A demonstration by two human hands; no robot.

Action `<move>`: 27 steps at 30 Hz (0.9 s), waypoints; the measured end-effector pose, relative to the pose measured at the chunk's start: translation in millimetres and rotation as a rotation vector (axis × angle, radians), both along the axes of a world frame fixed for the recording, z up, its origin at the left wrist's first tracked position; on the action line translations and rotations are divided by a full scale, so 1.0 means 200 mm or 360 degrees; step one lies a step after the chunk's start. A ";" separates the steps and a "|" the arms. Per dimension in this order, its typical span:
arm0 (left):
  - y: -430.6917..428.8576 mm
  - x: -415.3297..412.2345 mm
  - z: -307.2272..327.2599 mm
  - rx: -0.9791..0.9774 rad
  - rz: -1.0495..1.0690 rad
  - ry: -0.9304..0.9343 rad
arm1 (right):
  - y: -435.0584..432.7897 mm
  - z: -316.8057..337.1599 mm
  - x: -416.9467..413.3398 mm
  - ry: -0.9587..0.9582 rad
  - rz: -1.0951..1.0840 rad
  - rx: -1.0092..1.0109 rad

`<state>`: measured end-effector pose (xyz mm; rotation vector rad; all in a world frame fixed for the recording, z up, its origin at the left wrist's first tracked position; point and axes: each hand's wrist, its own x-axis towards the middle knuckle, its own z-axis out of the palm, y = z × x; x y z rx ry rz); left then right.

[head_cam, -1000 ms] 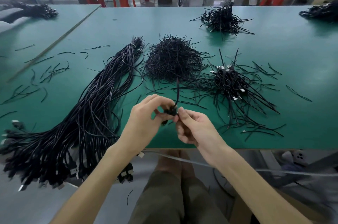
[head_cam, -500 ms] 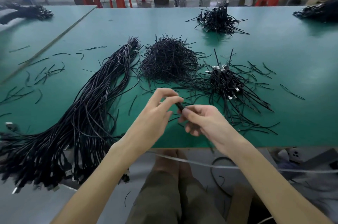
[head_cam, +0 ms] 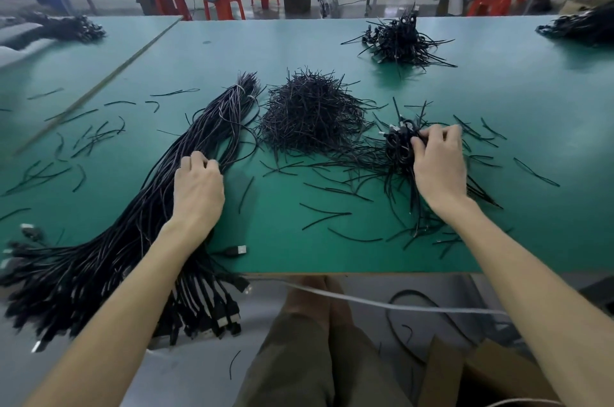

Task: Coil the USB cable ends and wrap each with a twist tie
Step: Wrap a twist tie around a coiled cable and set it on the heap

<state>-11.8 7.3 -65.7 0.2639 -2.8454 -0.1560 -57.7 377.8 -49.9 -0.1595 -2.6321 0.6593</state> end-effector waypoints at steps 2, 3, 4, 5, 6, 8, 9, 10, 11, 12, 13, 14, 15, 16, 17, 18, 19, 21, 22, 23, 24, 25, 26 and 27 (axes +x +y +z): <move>0.00 -0.01 -0.01 0.0029 0.0002 0.0082 | 0.01 -0.03 0.00 0.0013 0.0007 -0.0039; 0.00 -0.02 0.00 0.0062 0.0009 0.0119 | 0.01 -0.03 -0.01 0.0001 0.0014 -0.0040; 0.01 -0.02 0.00 0.0086 0.0013 0.0157 | 0.02 -0.03 -0.01 -0.0011 0.0016 -0.0046; 0.02 -0.01 0.00 0.0083 0.0012 0.0197 | 0.02 -0.03 -0.01 -0.0019 0.0007 -0.0051; 0.03 0.01 0.01 0.0066 -0.0004 0.0243 | 0.02 -0.02 0.00 -0.0008 -0.0012 -0.0036; 0.09 0.05 0.03 0.0106 -0.0114 0.0313 | 0.00 0.00 0.03 0.0098 -0.0072 0.0065; 0.13 0.07 0.04 0.0173 -0.0213 0.0317 | -0.03 0.01 0.05 0.0181 -0.0078 0.0132; 0.17 0.09 0.05 0.0273 -0.0322 0.0295 | -0.07 0.03 0.08 0.0258 -0.0038 0.0192; 0.22 0.10 0.07 0.0401 -0.0406 0.0252 | -0.11 0.05 0.11 0.0314 0.0059 0.0247; 0.26 0.11 0.08 0.0522 -0.0446 0.0216 | -0.16 0.06 0.15 0.0342 0.0206 0.0293; 0.29 0.11 0.10 0.0619 -0.0442 0.0209 | -0.22 0.07 0.20 0.0344 0.0384 0.0313; 0.32 0.11 0.12 0.0689 -0.0418 0.0222 | -0.29 0.07 0.25 0.0315 0.0574 0.0297; 0.32 0.11 0.14 0.0734 -0.0391 0.0233 | -0.36 0.07 0.29 0.0259 0.0757 0.0256; 0.33 0.11 0.15 0.0751 -0.0382 0.0234 | -0.43 0.07 0.33 0.0196 0.0906 0.0217; 0.32 0.11 0.16 0.0739 -0.0390 0.0225 | -0.49 0.07 0.36 0.0149 0.1014 0.0195; 0.31 0.12 0.17 0.0711 -0.0408 0.0215 | -0.54 0.06 0.38 0.0121 0.1088 0.0179; 0.30 0.13 0.18 0.0689 -0.0427 0.0208 | -0.59 0.06 0.40 0.0096 0.1142 0.0154; 0.27 0.14 0.20 0.0697 -0.0483 0.0201 | -0.67 0.05 0.40 0.0045 0.1213 0.0089; 0.27 0.14 0.20 0.0718 -0.0518 0.0180 | -0.71 0.05 0.41 0.0021 0.1247 0.0049; 0.26 0.15 0.20 0.0749 -0.0551 0.0148 | -0.74 0.04 0.40 -0.0014 0.1283 -0.0016; 0.26 0.15 0.20 0.0790 -0.0575 0.0112 | -0.77 0.04 0.40 -0.0064 0.1321 -0.0115; 0.25 0.15 0.20 0.0828 -0.0593 0.0076 | -0.80 0.04 0.39 -0.0117 0.1353 -0.0231; 0.24 0.14 0.20 0.0861 -0.0613 0.0033 | -0.82 0.03 0.38 -0.0170 0.1373 -0.0331; 0.23 0.14 0.19 0.0878 -0.0640 -0.0013 | -0.84 0.03 0.37 -0.0224 0.1376 -0.0395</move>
